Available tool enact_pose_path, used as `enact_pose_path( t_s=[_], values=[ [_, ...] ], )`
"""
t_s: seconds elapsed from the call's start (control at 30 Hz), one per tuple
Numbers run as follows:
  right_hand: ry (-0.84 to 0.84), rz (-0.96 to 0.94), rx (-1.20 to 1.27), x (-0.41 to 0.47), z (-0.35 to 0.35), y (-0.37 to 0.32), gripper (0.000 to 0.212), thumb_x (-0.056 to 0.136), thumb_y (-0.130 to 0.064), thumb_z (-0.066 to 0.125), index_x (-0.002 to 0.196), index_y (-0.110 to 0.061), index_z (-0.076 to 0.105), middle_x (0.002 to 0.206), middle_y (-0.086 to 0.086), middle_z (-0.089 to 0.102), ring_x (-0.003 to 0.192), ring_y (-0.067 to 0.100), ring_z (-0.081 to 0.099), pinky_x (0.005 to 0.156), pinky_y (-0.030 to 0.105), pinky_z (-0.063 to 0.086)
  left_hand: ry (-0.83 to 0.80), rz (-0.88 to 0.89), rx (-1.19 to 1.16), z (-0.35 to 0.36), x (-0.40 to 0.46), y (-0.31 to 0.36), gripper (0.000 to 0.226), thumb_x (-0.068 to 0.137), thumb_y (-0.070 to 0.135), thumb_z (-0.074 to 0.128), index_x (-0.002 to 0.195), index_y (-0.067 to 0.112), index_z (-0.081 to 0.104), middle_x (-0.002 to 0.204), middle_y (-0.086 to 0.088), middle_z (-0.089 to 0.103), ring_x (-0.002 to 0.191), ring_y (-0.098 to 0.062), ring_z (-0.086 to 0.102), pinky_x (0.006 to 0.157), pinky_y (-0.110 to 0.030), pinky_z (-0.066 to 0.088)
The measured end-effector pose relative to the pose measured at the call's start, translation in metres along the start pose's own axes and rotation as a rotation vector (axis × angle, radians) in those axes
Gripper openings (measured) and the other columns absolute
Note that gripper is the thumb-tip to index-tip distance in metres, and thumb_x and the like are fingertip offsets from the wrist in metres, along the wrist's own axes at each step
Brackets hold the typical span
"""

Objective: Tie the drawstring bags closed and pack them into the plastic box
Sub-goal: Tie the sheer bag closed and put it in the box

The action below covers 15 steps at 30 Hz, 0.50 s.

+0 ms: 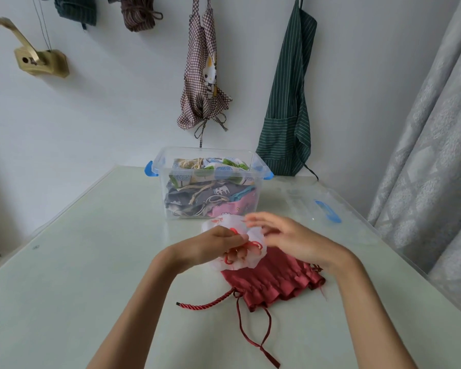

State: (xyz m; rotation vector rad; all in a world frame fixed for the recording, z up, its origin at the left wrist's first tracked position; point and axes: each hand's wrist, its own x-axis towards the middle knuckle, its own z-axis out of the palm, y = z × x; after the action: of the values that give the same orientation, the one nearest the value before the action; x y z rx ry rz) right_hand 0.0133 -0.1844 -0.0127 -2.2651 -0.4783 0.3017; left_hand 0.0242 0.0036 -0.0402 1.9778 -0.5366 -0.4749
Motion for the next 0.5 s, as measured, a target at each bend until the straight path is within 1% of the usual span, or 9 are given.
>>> enact_pose_path(
  t_s=[0.07,0.1,0.13,0.2,0.27,0.33,0.4,0.43,0.5],
  values=[
    [-0.113,0.062,-0.114,-0.004,-0.001,0.007,0.059,0.089,-0.009,0.053,0.137,-0.039,0.04,0.136,-0.021,0.045,0.124,0.0,0.041,0.104,0.023,0.034,0.006,0.021,0.004,-0.002,-0.002,0.002,0.043,0.101,0.033,0.039,0.075,0.009,0.063,0.07,0.0,0.053,0.065,-0.009,0.045,0.074,-0.018,0.039],
    [-0.106,0.068,-0.145,-0.004,0.0,0.009,0.055,0.088,-0.013,0.057,0.132,-0.044,0.045,0.131,-0.019,0.048,0.12,-0.001,0.044,0.101,0.022,0.035,0.008,0.026,-0.002,-0.002,-0.004,0.003,0.043,0.101,0.032,0.038,0.071,0.015,0.063,0.067,0.004,0.052,0.064,-0.008,0.044,0.071,-0.016,0.038],
    [-0.063,0.064,-0.146,-0.002,0.002,0.01,0.045,0.087,-0.019,0.06,0.122,-0.046,0.053,0.119,-0.015,0.055,0.11,0.0,0.049,0.096,0.023,0.037,0.011,0.033,-0.014,-0.003,-0.005,0.003,0.043,0.101,0.032,0.038,0.071,0.016,0.064,0.066,0.006,0.052,0.063,-0.007,0.044,0.07,-0.015,0.037],
    [0.063,0.043,-0.135,0.001,0.004,0.01,0.015,0.087,-0.03,0.062,0.097,-0.04,0.068,0.085,-0.01,0.063,0.081,0.0,0.053,0.081,0.021,0.041,0.027,0.032,-0.042,-0.007,-0.007,0.001,0.043,0.1,0.033,0.039,0.079,0.007,0.066,0.066,0.006,0.051,0.065,-0.008,0.043,0.072,-0.018,0.037],
    [0.143,0.007,-0.112,-0.001,0.002,0.008,0.009,0.087,-0.032,0.064,0.086,-0.03,0.073,0.065,-0.02,0.064,0.064,-0.008,0.053,0.067,0.01,0.038,0.045,0.036,-0.076,-0.012,-0.01,-0.002,0.041,0.1,0.032,0.04,0.079,0.004,0.063,0.066,0.007,0.054,0.066,-0.008,0.045,0.074,-0.021,0.039],
    [0.191,-0.048,-0.052,-0.004,-0.002,0.006,0.011,0.087,-0.029,0.065,0.087,-0.025,0.075,0.067,-0.023,0.068,0.063,-0.012,0.057,0.066,0.006,0.039,0.057,0.053,-0.116,-0.017,-0.012,-0.004,0.04,0.098,0.028,0.045,0.077,-0.001,0.062,0.073,0.006,0.067,0.075,-0.005,0.058,0.08,-0.025,0.045],
    [0.249,-0.102,0.027,-0.007,-0.006,0.003,0.014,0.09,-0.025,0.061,0.085,-0.023,0.074,0.08,-0.011,0.074,0.065,-0.009,0.06,0.069,0.008,0.043,0.103,0.064,-0.178,-0.021,-0.013,-0.006,0.036,0.094,0.025,0.053,0.077,-0.002,0.068,0.089,-0.013,0.071,0.089,-0.006,0.065,0.088,-0.028,0.048],
    [0.268,-0.125,0.057,-0.009,-0.008,0.001,0.017,0.091,-0.025,0.059,0.083,-0.024,0.073,0.082,-0.008,0.074,0.064,-0.007,0.06,0.07,0.009,0.044,0.135,0.059,-0.212,-0.022,-0.013,-0.007,0.031,0.092,0.024,0.057,0.08,-0.001,0.072,0.091,-0.018,0.069,0.087,-0.01,0.064,0.089,-0.028,0.05],
    [0.258,-0.158,0.058,-0.013,-0.011,-0.005,0.023,0.093,-0.028,0.055,0.076,-0.026,0.071,0.08,-0.006,0.073,0.066,0.001,0.06,0.068,0.01,0.043,0.202,0.038,-0.307,-0.023,-0.012,-0.008,0.026,0.087,0.021,0.063,0.088,-0.002,0.074,0.092,-0.014,0.072,0.083,-0.016,0.062,0.087,-0.025,0.053]
  ],
)
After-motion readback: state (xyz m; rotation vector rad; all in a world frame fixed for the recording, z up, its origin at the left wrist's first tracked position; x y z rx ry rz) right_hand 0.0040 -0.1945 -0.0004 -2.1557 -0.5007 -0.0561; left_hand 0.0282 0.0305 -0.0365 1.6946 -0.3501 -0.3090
